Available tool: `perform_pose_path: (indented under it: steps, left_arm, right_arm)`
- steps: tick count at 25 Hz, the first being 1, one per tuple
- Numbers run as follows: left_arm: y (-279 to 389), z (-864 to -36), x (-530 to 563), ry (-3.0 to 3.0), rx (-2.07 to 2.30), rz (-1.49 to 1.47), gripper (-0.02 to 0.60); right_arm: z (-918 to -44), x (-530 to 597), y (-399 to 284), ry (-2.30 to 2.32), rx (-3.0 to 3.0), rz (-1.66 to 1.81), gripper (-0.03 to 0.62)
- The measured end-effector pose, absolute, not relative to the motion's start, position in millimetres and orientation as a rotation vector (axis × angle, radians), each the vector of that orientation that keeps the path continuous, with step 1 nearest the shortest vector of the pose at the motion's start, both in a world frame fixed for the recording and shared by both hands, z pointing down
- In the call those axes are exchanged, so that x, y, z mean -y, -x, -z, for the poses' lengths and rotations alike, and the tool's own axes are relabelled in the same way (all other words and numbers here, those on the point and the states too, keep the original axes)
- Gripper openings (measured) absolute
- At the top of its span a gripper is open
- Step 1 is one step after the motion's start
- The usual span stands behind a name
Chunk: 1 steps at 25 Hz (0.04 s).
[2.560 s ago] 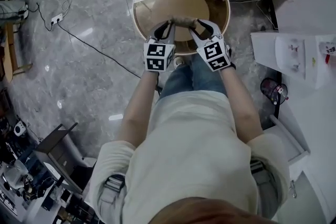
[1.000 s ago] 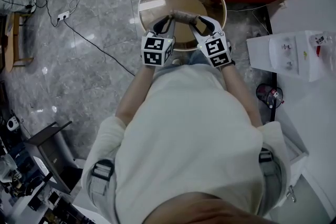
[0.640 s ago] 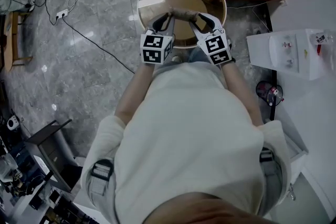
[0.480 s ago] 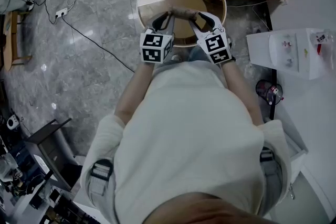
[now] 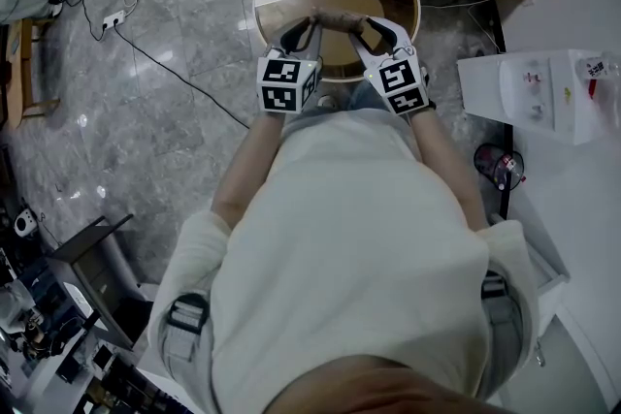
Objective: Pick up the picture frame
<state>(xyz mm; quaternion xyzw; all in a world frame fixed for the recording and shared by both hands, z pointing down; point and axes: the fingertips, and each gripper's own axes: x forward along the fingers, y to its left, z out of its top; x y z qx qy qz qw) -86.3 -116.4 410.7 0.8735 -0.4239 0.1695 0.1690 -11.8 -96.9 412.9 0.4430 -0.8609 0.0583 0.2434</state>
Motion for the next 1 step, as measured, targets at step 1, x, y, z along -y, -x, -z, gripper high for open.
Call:
perform_pose_path:
  steps: [1]
  left_arm:
    - [86.8, -410.8, 116.3, -2.482, 1.205, -0.481, 0.054]
  right_arm:
    - [-412.9, 96.9, 12.4, -1.209, 2.352, -0.159, 0.149]
